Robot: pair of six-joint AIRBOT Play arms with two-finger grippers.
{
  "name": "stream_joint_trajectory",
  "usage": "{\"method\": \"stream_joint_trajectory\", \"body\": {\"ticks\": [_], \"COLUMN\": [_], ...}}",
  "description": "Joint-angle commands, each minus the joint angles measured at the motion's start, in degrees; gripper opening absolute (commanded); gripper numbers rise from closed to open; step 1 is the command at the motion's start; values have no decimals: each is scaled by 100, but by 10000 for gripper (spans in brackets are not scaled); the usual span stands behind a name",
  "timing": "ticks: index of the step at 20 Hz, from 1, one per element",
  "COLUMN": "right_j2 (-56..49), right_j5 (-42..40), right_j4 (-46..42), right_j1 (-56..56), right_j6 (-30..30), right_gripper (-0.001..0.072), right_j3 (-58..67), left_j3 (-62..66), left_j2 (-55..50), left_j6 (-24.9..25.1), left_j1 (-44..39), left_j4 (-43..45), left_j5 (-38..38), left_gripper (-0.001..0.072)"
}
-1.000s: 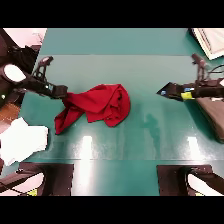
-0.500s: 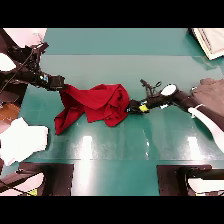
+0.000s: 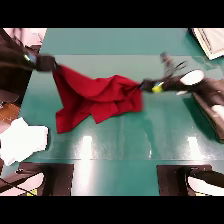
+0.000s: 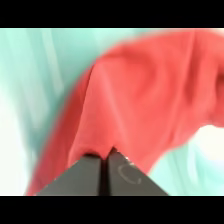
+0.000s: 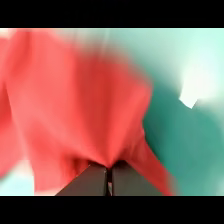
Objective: Fold the shirts.
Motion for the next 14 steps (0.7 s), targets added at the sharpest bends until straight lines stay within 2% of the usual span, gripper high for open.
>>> {"method": "stream_joint_trajectory", "body": {"ticks": [1,4,8,14], "right_j2": [1012,1561,2114,2557], "right_j5": [372,566,728,1147], "right_j4": [-590,-590,-597,-595], "right_j1": [-1093,-1770,-2170,-2570], "right_j6": [13,9,4,-59], "right_gripper": [11,11,11,11], "right_j3": [1104,2076,2949,3947], "left_j3": [1974,3178,3010,3008], "left_j2": [2,131,872,1460], "left_j6": [11,13,20,20], "left_j1": [0,0,0,0], "left_j4": [-363,-1082,-1698,-2389], "left_j5": [-101,160,951,1113], "left_gripper": [23,24,24,24]}}
